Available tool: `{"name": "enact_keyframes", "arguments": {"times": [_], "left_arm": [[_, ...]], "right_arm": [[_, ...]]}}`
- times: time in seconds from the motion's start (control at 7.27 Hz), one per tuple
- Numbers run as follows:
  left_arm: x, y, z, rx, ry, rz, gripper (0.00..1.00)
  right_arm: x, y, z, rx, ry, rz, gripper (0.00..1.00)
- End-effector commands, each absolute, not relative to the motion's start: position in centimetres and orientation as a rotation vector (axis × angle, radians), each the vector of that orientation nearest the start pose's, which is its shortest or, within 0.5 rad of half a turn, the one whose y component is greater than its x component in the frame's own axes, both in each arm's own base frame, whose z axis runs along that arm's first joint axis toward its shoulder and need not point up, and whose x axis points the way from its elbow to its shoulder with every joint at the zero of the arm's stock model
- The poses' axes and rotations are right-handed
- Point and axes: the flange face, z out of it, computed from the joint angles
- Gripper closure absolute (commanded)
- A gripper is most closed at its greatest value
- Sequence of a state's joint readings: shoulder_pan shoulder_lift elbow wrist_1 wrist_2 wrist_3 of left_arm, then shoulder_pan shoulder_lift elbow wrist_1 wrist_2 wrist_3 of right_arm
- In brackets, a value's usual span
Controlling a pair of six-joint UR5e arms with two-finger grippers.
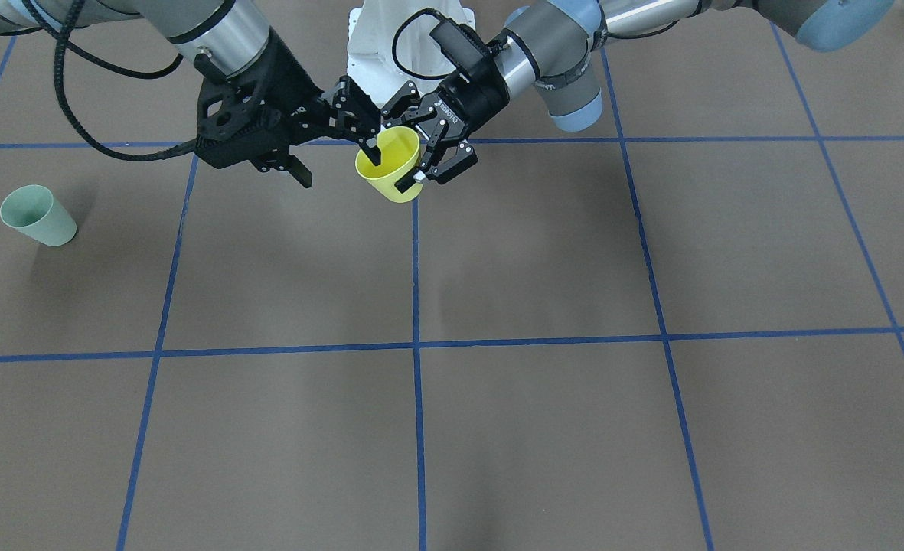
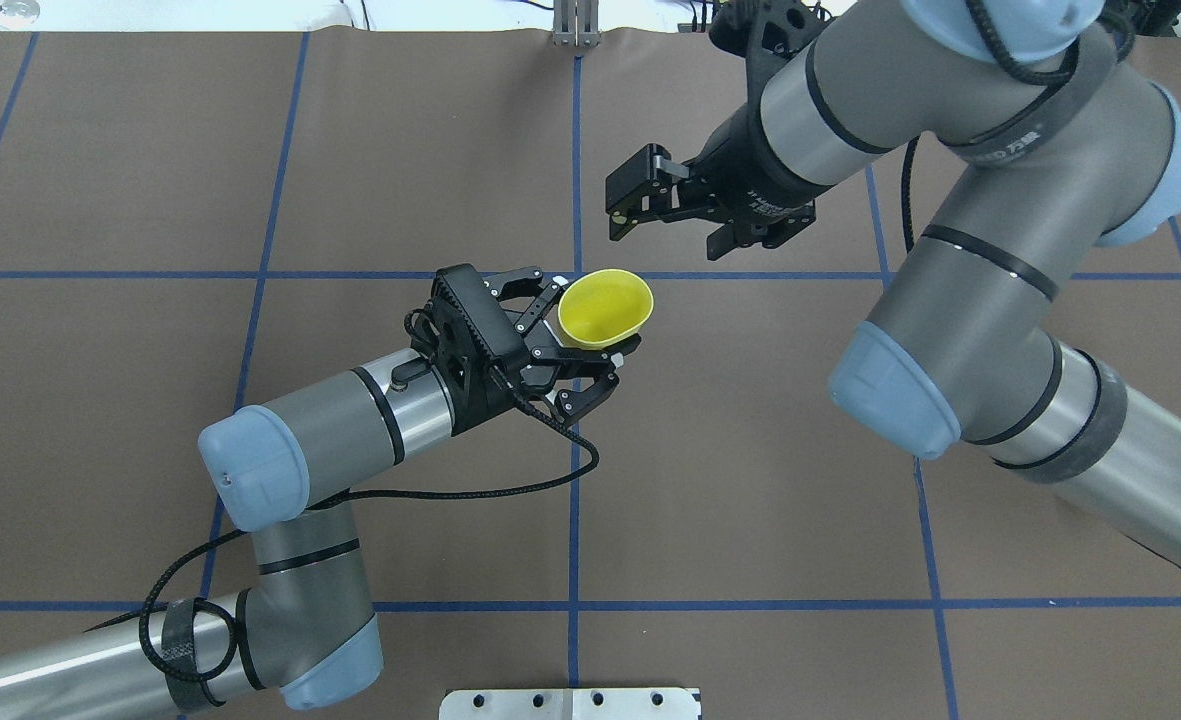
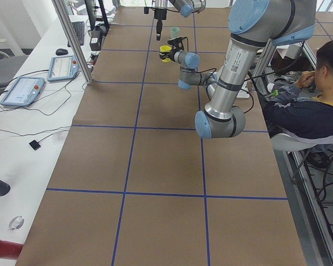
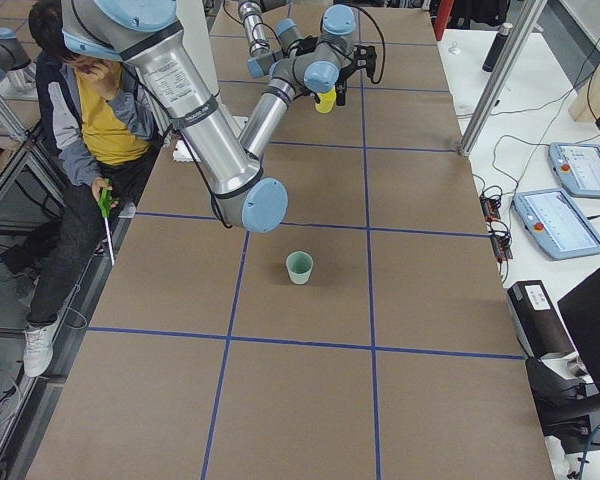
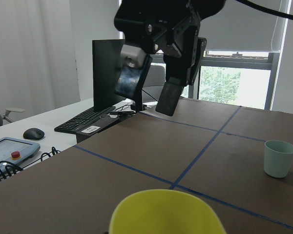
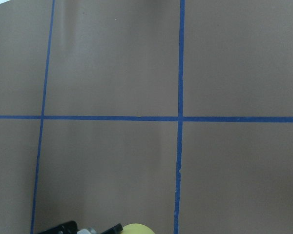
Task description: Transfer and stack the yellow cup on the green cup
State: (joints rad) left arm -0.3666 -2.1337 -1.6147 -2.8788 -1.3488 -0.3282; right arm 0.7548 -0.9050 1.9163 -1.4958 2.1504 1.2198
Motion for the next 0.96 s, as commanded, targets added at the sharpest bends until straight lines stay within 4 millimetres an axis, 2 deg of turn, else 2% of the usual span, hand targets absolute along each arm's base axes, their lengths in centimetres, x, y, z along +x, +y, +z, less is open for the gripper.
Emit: {"name": "enact_keyframes", "arguments": {"times": [0.0,0.41,0.55,0.83], "left_arm": [[51.1,-36.3,17.2,1.487,1.22,0.377,1.0],[51.1,-36.3,17.2,1.487,1.22,0.377,1.0],[51.1,-36.3,17.2,1.487,1.22,0.377,1.0],[51.1,-36.3,17.2,1.488,1.221,0.377,1.0]], "right_arm": [[-40.5,-44.6,11.7,0.123,-1.12,0.021,0.01],[-42.0,-43.9,13.6,0.194,-1.058,-0.078,0.02],[-42.3,-43.7,14.0,0.201,-1.05,-0.102,0.07],[-42.7,-43.3,14.3,0.202,-1.039,-0.122,0.25]]}}
